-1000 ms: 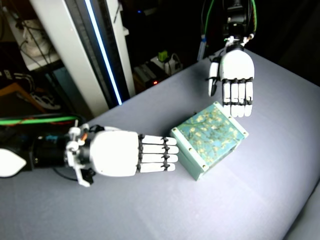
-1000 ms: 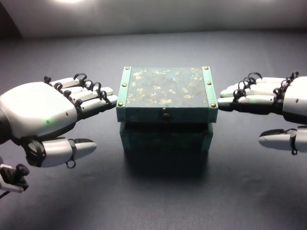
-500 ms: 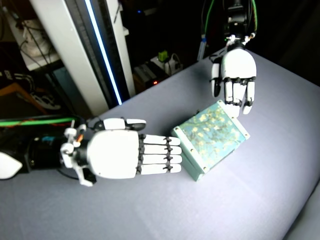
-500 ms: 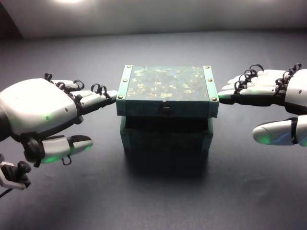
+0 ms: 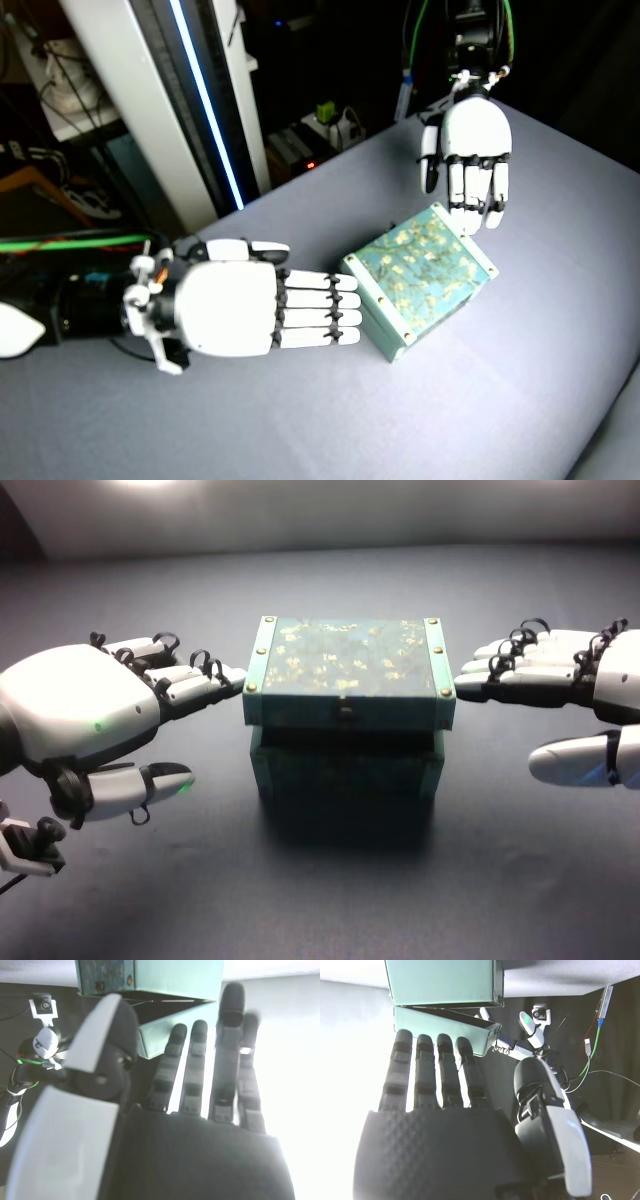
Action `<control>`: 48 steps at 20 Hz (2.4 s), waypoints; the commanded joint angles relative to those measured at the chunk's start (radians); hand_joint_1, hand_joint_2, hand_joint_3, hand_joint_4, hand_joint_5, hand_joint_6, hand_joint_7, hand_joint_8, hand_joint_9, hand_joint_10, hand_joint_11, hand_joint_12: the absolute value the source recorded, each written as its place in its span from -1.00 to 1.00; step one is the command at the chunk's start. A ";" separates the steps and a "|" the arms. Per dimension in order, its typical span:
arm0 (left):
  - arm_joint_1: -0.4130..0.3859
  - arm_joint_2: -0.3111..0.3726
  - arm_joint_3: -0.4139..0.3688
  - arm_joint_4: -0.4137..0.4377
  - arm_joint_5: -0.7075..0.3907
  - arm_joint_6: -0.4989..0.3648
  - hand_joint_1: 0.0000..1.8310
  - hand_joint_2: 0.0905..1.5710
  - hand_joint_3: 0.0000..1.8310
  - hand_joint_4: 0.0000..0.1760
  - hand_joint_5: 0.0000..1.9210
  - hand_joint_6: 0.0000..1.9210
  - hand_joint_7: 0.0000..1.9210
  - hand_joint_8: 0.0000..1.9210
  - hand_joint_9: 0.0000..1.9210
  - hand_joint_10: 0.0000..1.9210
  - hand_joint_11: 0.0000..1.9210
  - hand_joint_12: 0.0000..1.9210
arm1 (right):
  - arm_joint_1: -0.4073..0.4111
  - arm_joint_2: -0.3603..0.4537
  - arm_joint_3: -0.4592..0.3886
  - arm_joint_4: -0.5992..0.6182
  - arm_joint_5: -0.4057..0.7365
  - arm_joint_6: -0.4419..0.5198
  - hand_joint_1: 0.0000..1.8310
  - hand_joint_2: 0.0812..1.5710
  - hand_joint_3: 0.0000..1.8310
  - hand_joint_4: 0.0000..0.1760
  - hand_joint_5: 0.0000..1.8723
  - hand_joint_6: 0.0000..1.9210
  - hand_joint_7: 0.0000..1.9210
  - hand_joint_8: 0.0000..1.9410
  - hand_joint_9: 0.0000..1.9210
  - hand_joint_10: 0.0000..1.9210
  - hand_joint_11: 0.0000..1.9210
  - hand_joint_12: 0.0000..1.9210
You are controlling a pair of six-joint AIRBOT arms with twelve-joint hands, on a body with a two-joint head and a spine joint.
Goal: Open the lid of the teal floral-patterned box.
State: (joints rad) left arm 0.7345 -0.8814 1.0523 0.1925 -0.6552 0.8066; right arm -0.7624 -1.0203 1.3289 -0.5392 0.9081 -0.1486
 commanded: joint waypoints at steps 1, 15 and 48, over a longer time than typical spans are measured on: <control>-0.015 -0.011 0.001 -0.008 -0.172 -0.005 -0.59 0.85 -0.99 -1.00 -1.00 -1.00 -0.81 -1.00 -0.43 -0.99 -0.95 -0.10 | 0.019 -0.011 0.004 0.078 0.159 0.008 -1.00 0.77 -1.00 -1.00 -0.80 -0.99 -0.82 -0.99 -0.87 -0.99 -0.95 -0.76; 0.023 -0.052 0.000 -0.170 -0.371 0.027 -0.72 0.85 -1.00 -1.00 -0.98 -1.00 -0.91 -1.00 -0.86 -1.00 -1.00 -0.38 | 0.011 -0.054 0.009 0.271 0.267 -0.059 -1.00 0.75 -1.00 -1.00 -0.78 -1.00 -0.80 -0.99 -0.83 -0.99 -0.90 -0.76; -0.073 -0.161 0.120 -0.312 -0.325 0.117 -0.88 0.70 -0.99 -1.00 -0.95 -1.00 -0.96 -1.00 -0.95 -1.00 -1.00 -0.79 | 0.037 -0.139 0.151 0.376 0.174 -0.075 -1.00 0.76 -1.00 -1.00 -0.81 -1.00 -0.85 -1.00 -0.89 -1.00 -0.97 -0.80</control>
State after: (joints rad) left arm 0.6750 -1.0443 1.1717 -0.1284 -0.8459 0.9264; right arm -0.7380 -1.1576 1.4761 -0.1902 0.9737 -0.2321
